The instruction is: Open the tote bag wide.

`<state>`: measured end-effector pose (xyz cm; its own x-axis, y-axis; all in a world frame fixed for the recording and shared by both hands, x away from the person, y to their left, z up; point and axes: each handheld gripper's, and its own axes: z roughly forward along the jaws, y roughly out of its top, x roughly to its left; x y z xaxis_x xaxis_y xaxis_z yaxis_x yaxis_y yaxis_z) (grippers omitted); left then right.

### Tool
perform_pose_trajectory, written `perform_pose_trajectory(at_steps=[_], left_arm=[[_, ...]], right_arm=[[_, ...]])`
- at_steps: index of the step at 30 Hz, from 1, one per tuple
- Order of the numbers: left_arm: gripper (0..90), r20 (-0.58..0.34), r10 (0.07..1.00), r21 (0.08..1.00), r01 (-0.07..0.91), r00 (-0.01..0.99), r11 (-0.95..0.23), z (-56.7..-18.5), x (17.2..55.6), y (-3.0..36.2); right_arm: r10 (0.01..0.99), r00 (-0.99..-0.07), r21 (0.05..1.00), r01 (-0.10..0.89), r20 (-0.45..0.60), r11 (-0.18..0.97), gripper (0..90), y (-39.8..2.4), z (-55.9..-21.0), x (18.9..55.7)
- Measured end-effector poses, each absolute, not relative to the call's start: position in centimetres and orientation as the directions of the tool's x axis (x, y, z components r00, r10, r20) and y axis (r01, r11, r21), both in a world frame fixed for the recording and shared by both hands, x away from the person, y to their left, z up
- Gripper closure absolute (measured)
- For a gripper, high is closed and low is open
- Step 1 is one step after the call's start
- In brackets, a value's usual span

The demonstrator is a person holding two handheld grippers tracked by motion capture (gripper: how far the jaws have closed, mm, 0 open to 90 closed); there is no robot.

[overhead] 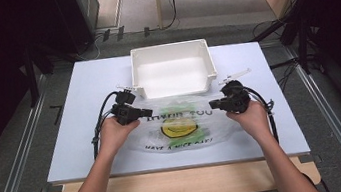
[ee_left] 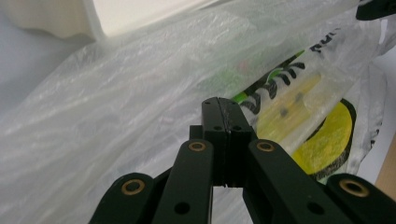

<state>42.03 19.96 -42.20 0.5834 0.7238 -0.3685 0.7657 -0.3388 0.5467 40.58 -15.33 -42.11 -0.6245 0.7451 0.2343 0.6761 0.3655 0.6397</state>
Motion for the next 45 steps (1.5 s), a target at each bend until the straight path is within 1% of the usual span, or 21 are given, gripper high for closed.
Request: perform_pose_trajectory(at_steps=[6,14,17,23,26,32,37,40,43,45], left_arm=[[90.0,-0.363,0.732,0.542,0.770,0.577,-0.338,-43.1,42.5,19.5],[90.0,-0.353,0.723,0.541,0.760,0.593,-0.360,-43.7,42.2,18.7],[90.0,-0.357,0.723,0.530,0.765,0.592,-0.366,-44.2,42.1,18.5],[89.7,-0.375,0.703,0.509,0.768,0.605,-0.389,-44.7,42.1,17.9],[89.4,-0.370,0.701,0.504,0.766,0.609,-0.399,-44.7,42.2,17.7],[88.8,-0.325,0.734,0.535,0.756,0.596,-0.377,-44.5,42.7,17.8],[89.0,-0.284,0.771,0.553,0.754,0.570,-0.354,-44.6,43.4,18.2],[88.9,-0.289,0.783,0.546,0.766,0.551,-0.338,-45.1,43.7,18.6],[89.0,-0.274,0.792,0.535,0.771,0.546,-0.346,-45.5,43.9,18.7],[89.7,-0.287,0.792,0.538,0.775,0.539,-0.333,-45.6,43.9,19.0]], right_arm=[[0.720,-0.641,0.613,0.689,0.265,0.387,90.0,-13.4,-42.9,41.6],[0.699,-0.663,0.570,0.694,0.268,0.441,90.0,-12.0,-44.4,40.4],[0.699,-0.670,0.552,0.692,0.250,0.465,90.0,-11.9,-45.0,40.1],[0.727,-0.646,0.555,0.702,0.231,0.447,90.0,-12.0,-45.2,41.2],[0.737,-0.642,0.558,0.698,0.211,0.448,90.0,-11.7,-45.0,41.8],[0.751,-0.631,0.586,0.689,0.195,0.427,90.0,-11.2,-44.2,43.2],[0.763,-0.609,0.597,0.701,0.218,0.390,90.0,-11.5,-44.2,44.4],[0.773,-0.593,0.589,0.715,0.225,0.377,90.0,-11.7,-44.6,44.9],[0.783,-0.579,0.578,0.728,0.229,0.369,90.0,-12.2,-45.5,45.4],[0.796,-0.558,0.564,0.745,0.233,0.357,90.0,-12.5,-46.0,45.5]])
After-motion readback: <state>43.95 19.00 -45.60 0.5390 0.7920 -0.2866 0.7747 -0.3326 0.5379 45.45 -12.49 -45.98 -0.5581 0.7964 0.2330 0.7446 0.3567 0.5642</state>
